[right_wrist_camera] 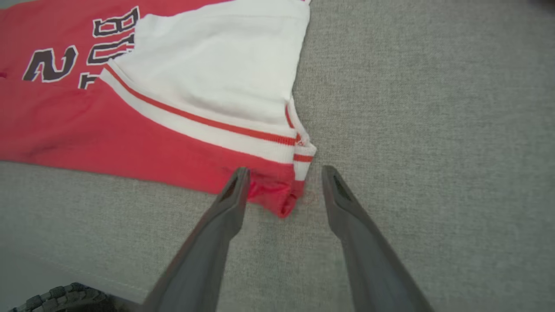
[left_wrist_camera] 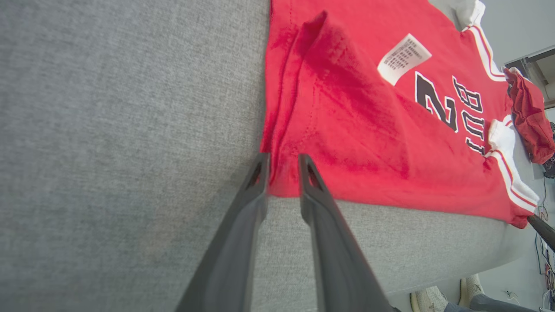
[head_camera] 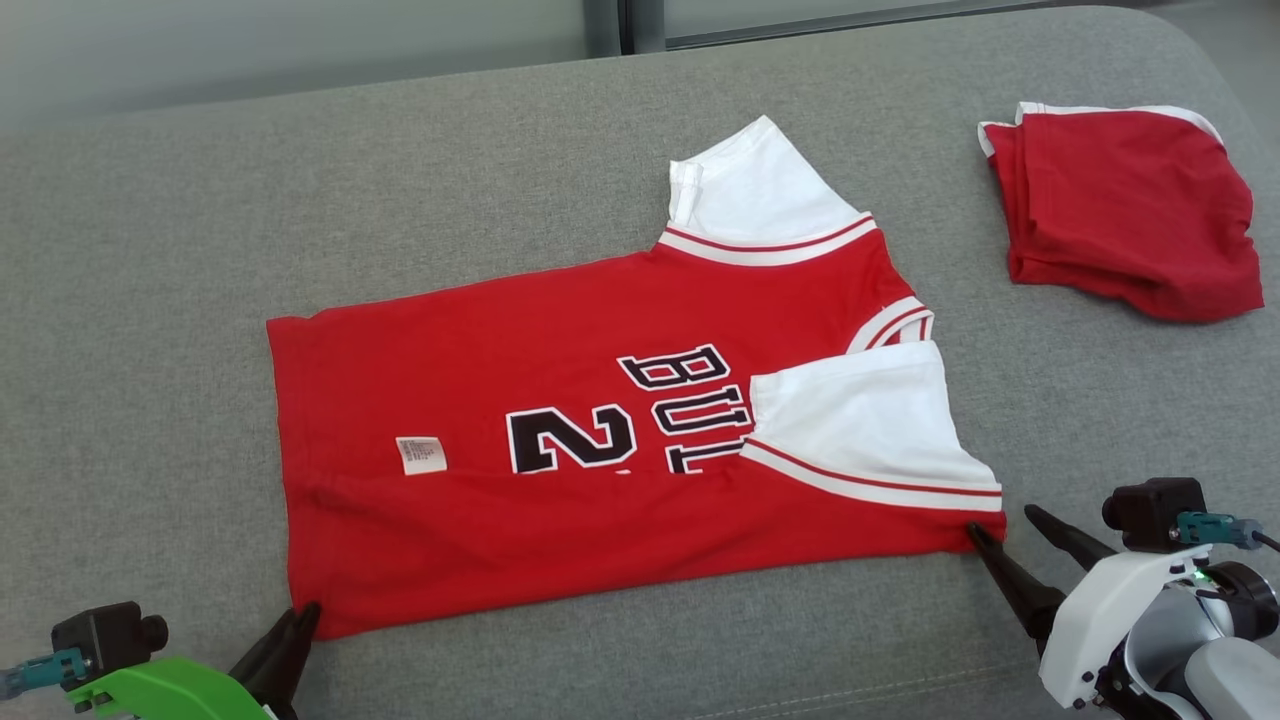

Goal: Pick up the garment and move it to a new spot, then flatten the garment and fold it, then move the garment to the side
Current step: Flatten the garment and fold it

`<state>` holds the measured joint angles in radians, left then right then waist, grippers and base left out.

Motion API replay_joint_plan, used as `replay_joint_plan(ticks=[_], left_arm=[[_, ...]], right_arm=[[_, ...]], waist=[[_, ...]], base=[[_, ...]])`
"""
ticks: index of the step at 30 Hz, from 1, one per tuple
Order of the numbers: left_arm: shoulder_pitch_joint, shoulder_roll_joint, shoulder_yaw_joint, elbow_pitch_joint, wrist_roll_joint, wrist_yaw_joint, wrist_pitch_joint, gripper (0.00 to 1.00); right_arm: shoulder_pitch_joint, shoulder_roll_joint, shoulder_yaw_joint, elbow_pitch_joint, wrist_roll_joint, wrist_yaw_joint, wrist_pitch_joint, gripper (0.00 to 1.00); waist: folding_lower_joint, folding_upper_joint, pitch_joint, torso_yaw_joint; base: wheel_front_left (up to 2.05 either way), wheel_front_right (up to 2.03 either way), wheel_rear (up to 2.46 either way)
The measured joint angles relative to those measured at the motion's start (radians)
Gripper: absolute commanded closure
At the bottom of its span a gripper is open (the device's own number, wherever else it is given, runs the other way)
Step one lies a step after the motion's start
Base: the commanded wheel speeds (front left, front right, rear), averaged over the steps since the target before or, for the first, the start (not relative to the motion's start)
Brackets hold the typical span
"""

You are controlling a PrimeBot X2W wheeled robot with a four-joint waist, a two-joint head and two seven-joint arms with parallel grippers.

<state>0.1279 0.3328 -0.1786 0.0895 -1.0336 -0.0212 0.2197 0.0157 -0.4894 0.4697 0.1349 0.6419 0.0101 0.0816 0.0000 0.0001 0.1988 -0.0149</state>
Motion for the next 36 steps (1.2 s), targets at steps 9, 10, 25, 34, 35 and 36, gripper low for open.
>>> replay_joint_plan(ticks=[9, 10, 25, 34, 35, 36], left_arm=[[0.002, -0.002, -0.016, -0.004, 0.039, 0.038, -0.002, 0.00], [0.002, -0.002, -0.016, -0.004, 0.039, 0.038, -0.002, 0.00], [0.014, 0.006, 0.012, -0.032, 0.118, 0.083, -0.088, 0.00], [0.001, -0.005, -0.017, -0.040, 0.194, 0.073, -0.173, 0.00], [-0.007, -0.005, -0.024, -0.039, 0.200, 0.072, -0.178, 0.00], [-0.015, -0.006, -0.027, -0.039, 0.207, 0.069, -0.186, 0.00]], right_arm=[[0.027, 0.000, 0.004, -0.008, -0.017, -0.026, 0.000, 0.00], [0.027, 0.000, 0.004, -0.008, -0.017, -0.026, 0.000, 0.00], [0.021, -0.017, -0.038, -0.095, -0.089, -0.074, -0.082, 0.00], [-0.009, 0.032, -0.041, -0.114, -0.145, -0.092, -0.182, 0.00], [-0.009, 0.034, -0.040, -0.112, -0.151, -0.092, -0.190, 0.00], [-0.010, 0.039, -0.040, -0.107, -0.151, -0.092, -0.197, 0.00]], waist=[[0.0000, 0.0000, -0.032, 0.018], [0.0000, 0.0000, -0.032, 0.018], [0.0000, 0.0000, -0.091, 0.035], [0.0000, 0.0000, -0.126, 0.043], [0.0000, 0.0000, -0.129, 0.044], [0.0000, 0.0000, -0.131, 0.046]], base=[[0.00, 0.00, 0.00], [0.00, 0.00, 0.00], [0.00, 0.00, 0.00], [0.00, 0.00, 0.00], [0.00, 0.00, 0.00], [0.00, 0.00, 0.00]])
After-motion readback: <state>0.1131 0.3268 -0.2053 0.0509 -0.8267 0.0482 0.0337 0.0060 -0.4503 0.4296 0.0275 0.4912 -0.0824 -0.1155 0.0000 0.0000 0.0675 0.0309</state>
